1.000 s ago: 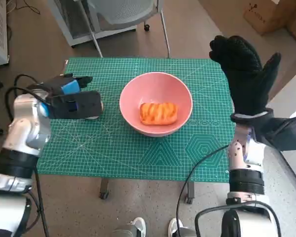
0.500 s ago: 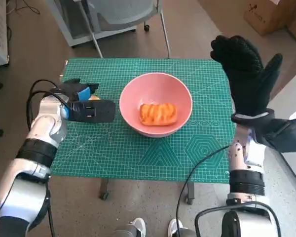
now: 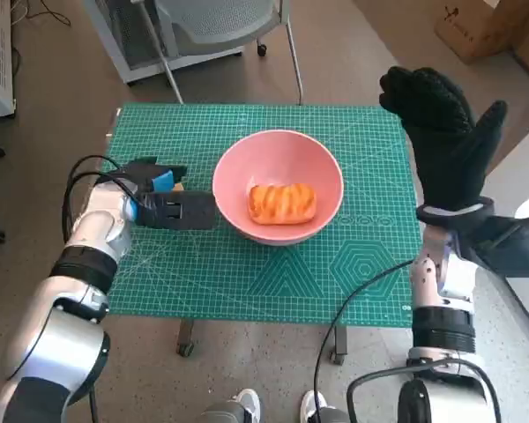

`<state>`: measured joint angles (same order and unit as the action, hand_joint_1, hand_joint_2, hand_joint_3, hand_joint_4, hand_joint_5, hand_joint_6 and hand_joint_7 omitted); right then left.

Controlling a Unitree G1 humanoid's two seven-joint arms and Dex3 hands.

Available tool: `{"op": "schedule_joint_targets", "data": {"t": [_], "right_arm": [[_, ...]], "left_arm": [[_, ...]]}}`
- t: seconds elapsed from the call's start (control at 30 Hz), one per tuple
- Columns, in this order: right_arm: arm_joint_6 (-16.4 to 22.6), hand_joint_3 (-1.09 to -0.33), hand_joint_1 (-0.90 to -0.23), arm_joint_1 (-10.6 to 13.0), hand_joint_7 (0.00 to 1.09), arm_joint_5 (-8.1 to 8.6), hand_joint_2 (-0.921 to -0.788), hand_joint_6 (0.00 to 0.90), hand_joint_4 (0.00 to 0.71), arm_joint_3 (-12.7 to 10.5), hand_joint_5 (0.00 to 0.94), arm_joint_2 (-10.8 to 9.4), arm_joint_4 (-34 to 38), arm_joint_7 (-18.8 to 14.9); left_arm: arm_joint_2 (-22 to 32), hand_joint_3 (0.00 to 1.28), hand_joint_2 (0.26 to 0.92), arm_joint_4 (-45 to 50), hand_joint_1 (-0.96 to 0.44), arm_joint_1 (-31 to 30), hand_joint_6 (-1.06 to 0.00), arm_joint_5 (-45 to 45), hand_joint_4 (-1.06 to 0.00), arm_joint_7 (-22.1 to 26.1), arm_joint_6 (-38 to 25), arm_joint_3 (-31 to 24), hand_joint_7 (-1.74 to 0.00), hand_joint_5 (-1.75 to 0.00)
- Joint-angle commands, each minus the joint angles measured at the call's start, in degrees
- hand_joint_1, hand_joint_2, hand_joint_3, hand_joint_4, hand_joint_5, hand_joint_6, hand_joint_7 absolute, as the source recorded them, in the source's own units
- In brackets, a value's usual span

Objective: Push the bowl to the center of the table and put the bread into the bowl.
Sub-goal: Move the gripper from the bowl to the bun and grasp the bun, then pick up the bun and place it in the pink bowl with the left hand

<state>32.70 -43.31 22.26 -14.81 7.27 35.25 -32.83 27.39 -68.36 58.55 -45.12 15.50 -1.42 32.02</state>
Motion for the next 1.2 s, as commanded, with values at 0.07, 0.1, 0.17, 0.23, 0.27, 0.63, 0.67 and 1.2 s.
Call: {"op": "schedule_joint_targets", "data": {"t": [0.07, 0.1, 0.17, 0.23, 0.27, 0.63, 0.67, 1.2], "right_arm": [[-0.51, -0.537, -0.649, 2.04, 0.0, -0.68, -0.921, 0.431, 0.25, 0.2, 0.001, 0.57, -0.71, 0.96], [-0.52, -0.537, -0.649, 2.08, 0.0, -0.72, -0.921, 0.428, 0.25, 0.23, 0.001, 0.61, -0.77, 1.06], [-0.54, -0.538, -0.649, 2.15, 0.0, -0.78, -0.921, 0.423, 0.249, 0.31, 0.001, 0.66, -0.87, 1.22], [-0.58, -0.538, -0.649, 2.24, 0.0, -0.83, -0.921, 0.419, 0.249, 0.39, 0.001, 0.7, -0.97, 1.34], [-0.61, -0.539, -0.649, 2.33, 0.0, -0.85, -0.921, 0.417, 0.248, 0.44, 0.0, 0.72, -1.1, 1.4], [-1.05, -0.548, -0.639, 2.53, 0.0, -0.78, -0.921, 0.406, 0.247, 0.91, 0.0, 0.89, -1.74, 1.7], [-1.12, -0.548, -0.639, 2.48, 0.0, -0.73, -0.921, 0.406, 0.248, 0.93, 0.0, 0.89, -1.73, 1.7], [-2.81, -0.549, -0.638, 2.04, 0.01, 0.62, -0.921, 0.427, 0.251, 1.34, 0.002, 0.38, -1.69, 0.89]], "left_arm": [[-0.58, 0.03, 0.785, -2.38, 0.01, 1.22, -0.28, -0.33, -0.11, -1.95, 0.38, 0.92, -0.03, -0.02], [-0.6, 0.04, 0.792, -2.45, 0.02, 1.14, -0.3, -0.42, -0.13, -2.49, 0.41, 1.09, -0.03, -0.02], [-0.55, 0.04, 0.803, -2.49, 0.03, 0.98, -0.33, -0.61, -0.17, -3.52, 0.53, 1.49, -0.04, -0.03], [-0.37, 0.04, 0.819, -2.42, 0.03, 0.8, -0.38, -0.96, -0.25, -4.84, 0.71, 1.98, -0.04, -0.03], [-0.26, 0.04, 0.839, -2.36, 0.03, 0.72, -0.48, -1.12, -0.36, -5.44, 0.8, 2.2, -0.07, -0.04], [2.05, 0.17, 0.919, 1.02, -0.02, 0.12, -0.53, -1.75, -0.54, -10.55, 0.73, 2.59, -1.25, -1.18], [2.35, 0.17, 0.92, 1.62, -0.01, 0.09, -0.54, -1.53, -0.55, -10.65, 0.66, 2.3, -1.2, -1.27], [10.1, 0.07, 0.92, 29.74, 0.0, -6.56, -0.63, 5.23, -0.68, -8.56, -2.24, -10.23, -1.16, -1.18]]}}
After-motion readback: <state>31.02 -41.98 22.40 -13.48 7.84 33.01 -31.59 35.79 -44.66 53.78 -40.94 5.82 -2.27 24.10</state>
